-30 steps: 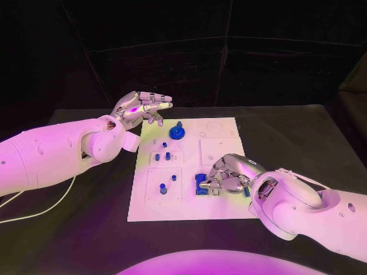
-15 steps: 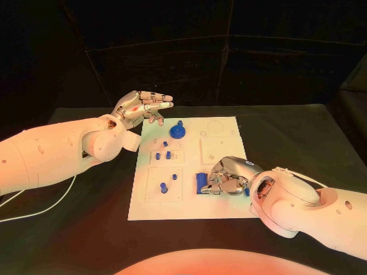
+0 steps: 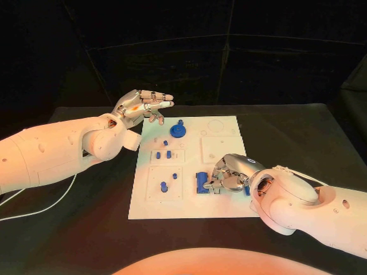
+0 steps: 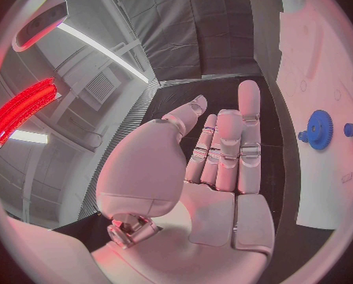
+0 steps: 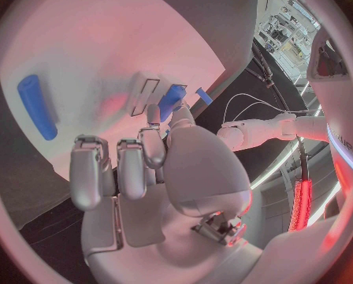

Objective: Assemble the parts on the task board

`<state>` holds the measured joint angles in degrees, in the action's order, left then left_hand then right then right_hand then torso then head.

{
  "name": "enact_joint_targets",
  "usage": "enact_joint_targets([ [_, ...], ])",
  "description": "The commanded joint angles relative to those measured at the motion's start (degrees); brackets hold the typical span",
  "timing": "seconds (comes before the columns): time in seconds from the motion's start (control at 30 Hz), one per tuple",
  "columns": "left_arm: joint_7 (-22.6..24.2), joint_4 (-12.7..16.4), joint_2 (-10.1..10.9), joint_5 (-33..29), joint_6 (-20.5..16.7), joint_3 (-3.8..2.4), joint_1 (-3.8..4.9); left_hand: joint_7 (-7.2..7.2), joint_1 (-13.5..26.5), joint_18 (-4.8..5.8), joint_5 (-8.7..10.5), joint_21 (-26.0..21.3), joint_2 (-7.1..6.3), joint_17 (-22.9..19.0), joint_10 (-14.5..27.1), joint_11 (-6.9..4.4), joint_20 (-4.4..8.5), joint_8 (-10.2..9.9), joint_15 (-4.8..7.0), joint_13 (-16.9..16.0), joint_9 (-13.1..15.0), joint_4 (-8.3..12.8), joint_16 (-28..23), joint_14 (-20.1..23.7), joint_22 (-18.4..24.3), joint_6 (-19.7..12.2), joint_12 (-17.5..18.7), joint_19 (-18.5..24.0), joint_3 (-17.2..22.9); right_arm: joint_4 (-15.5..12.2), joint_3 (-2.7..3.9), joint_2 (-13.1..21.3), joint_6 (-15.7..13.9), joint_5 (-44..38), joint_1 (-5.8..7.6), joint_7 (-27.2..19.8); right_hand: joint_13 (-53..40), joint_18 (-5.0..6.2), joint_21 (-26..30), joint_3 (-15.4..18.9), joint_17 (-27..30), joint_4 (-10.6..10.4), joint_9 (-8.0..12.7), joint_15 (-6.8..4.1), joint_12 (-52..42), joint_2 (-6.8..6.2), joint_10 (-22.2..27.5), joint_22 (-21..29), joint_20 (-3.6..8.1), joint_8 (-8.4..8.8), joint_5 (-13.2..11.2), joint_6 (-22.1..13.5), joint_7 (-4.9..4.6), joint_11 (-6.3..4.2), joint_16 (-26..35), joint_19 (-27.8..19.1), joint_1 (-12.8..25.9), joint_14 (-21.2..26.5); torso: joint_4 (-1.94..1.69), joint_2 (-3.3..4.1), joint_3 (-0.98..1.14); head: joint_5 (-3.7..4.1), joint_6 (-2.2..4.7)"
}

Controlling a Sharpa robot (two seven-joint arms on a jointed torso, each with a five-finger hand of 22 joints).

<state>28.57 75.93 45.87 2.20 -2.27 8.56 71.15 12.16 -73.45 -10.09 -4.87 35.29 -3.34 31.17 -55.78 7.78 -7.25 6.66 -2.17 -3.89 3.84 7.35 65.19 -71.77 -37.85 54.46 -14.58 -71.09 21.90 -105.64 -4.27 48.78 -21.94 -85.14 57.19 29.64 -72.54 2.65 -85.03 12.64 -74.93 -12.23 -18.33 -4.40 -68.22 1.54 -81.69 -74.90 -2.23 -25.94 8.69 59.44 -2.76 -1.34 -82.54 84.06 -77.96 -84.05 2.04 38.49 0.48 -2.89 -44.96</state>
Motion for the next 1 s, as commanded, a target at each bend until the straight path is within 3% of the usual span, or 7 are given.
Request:
enact_joint_targets([
  [0.03, 0.2, 0.1, 0.1, -0.2, 0.5, -0.04, 0.08, -0.01, -0.2, -0.32, -0.13, -0.3, 0.49, -0.1, 0.5, 0.12, -0.42, 0.4, -0.17, -0.1, 0.1, 0.1, 0.3, 0.4, 0.1, -0.5, -0.4, 0.0, -0.4, -0.7, 0.02, 0.6, -1.4, 1.1, 0.07, -1.6, 0.4, -0.63, 0.0, 0.8, -0.6, -0.2, 0.1, -0.24, 0.5, -1.06, -0.2, -7.8, 0.34, 0.35, -0.5, -0.5, -0.51, 0.28, 0.1, 0.3, 1.2, -3.3, 0.09, -0.03, 0.01, -0.06, 0.02],
  [0.2, 0.1, 0.2, 0.2, -0.2, 0.5, -0.04, 0.08, -0.01, -0.2, -0.32, -0.13, -0.3, 0.49, -0.1, 0.5, 0.12, -0.42, 0.4, -0.17, -0.1, 0.1, 0.1, 0.3, 0.4, 0.1, -0.5, -0.4, 0.0, -0.4, -2.6, 0.01, 3.4, -3.1, 3.4, 0.07, -5.0, 2.7, -0.37, 0.8, 1.8, 0.2, -0.4, 1.1, 0.68, 3.8, -1.75, 1.7, -6.8, -0.33, 2.92, -2.7, -4.4, -1.94, 1.47, 0.6, -0.5, 1.3, -3.1, 0.08, -0.03, 0.0, 0.21, 0.18],
  [0.47, 0.2, 0.5, 0.5, -0.2, 0.3, -0.03, 0.08, -0.01, -0.2, -0.32, -0.13, -0.3, 0.49, -0.1, 0.5, 0.12, -0.42, 0.4, -0.17, -0.1, 0.1, 0.1, 0.3, 0.4, 0.1, -0.5, -0.4, 0.0, -0.4, -5.9, 0.02, 12.0, -4.4, 2.2, 0.18, -5.7, 3.8, -0.35, 0.8, 1.5, 0.1, 0.9, 2.7, 1.66, 5.3, -0.09, 2.5, -6.9, -1.4, 6.21, 1.4, -6.0, -3.18, 2.55, 0.6, -0.5, -1.8, -3.1, 0.24, -0.13, -0.06, 1.29, 0.48],
  [0.63, 0.3, 0.7, 0.5, -0.2, 0.3, -0.03, 0.08, -0.01, -0.2, -0.32, -0.13, -0.3, 0.49, -0.1, 0.5, 0.12, -0.42, 0.4, -0.17, -0.1, 0.1, 0.1, 0.3, 0.4, 0.1, -0.5, -0.4, 0.0, -0.4, -6.6, 0.02, 15.6, -3.5, -1.4, 0.22, -3.3, 3.8, -0.39, 0.7, 2.2, 0.1, 0.7, 3.1, 1.7, 5.4, -0.24, 2.4, -7.1, -1.53, 6.65, 2.3, -5.1, -3.12, 2.52, 0.6, -0.3, -1.4, -3.1, 0.62, -0.22, -0.04, 1.91, 0.65],
  [0.77, 0.4, 0.7, 0.5, -0.2, 0.4, -0.02, 0.08, -0.01, -0.2, -0.32, -0.13, -0.3, 0.49, -0.1, 0.5, 0.12, -0.42, 0.4, -0.17, -0.1, 0.1, 0.1, 0.3, 0.4, 0.1, -0.5, -0.4, 0.0, -0.4, -6.5, 0.0, 16.5, -2.5, -3.7, 0.21, -1.6, 3.6, -0.43, 0.5, 2.9, -0.1, 0.1, 3.3, 1.57, 5.0, -0.34, 2.1, -7.3, -1.49, 6.76, 2.7, -4.0, -2.87, 2.33, 0.6, -0.2, -0.7, -3.2, 1.03, -0.26, 0.08, 1.84, 0.7],
  [0.9, 0.4, 0.8, 0.5, -0.2, 0.5, -0.01, 0.06, -0.01, -0.2, -0.32, -0.13, -0.3, 0.49, -0.1, 0.5, 0.12, -0.42, 0.4, -0.17, -0.1, 0.1, 0.1, 0.3, 0.4, 0.1, -0.5, -0.4, 0.0, -0.4, -6.0, -0.01, 16.6, -1.2, -5.3, 0.18, 0.3, 3.2, -0.48, 0.4, 3.5, -0.3, -0.5, 3.4, 1.44, 4.4, -0.44, 1.8, -7.5, -1.39, 6.85, 2.9, -3.2, -2.67, 2.17, 0.5, 0.0, 0.0, -3.2, 0.97, -0.23, 0.14, 1.95, 0.69],
  [1.0, 0.4, 0.8, 0.6, -0.2, 0.5, 0.0, 0.06, -0.01, -0.2, -0.32, -0.13, -0.3, 0.49, -0.1, 0.5, 0.12, -0.42, 0.4, -0.17, -0.1, 0.1, 0.1, 0.3, 0.4, 0.1, -0.5, -0.4, 0.0, -0.4, -5.3, -0.03, 16.1, 0.3, -6.0, 0.15, 1.7, 3.1, -0.5, 0.4, 3.9, -0.4, -1.1, 3.5, 1.37, 4.3, -0.62, 1.7, -7.5, -1.31, 7.02, 3.0, -2.9, -2.57, 2.11, 0.4, 0.0, 0.6, -3.2, 0.86, -0.28, 0.03, 1.97, 0.58],
])
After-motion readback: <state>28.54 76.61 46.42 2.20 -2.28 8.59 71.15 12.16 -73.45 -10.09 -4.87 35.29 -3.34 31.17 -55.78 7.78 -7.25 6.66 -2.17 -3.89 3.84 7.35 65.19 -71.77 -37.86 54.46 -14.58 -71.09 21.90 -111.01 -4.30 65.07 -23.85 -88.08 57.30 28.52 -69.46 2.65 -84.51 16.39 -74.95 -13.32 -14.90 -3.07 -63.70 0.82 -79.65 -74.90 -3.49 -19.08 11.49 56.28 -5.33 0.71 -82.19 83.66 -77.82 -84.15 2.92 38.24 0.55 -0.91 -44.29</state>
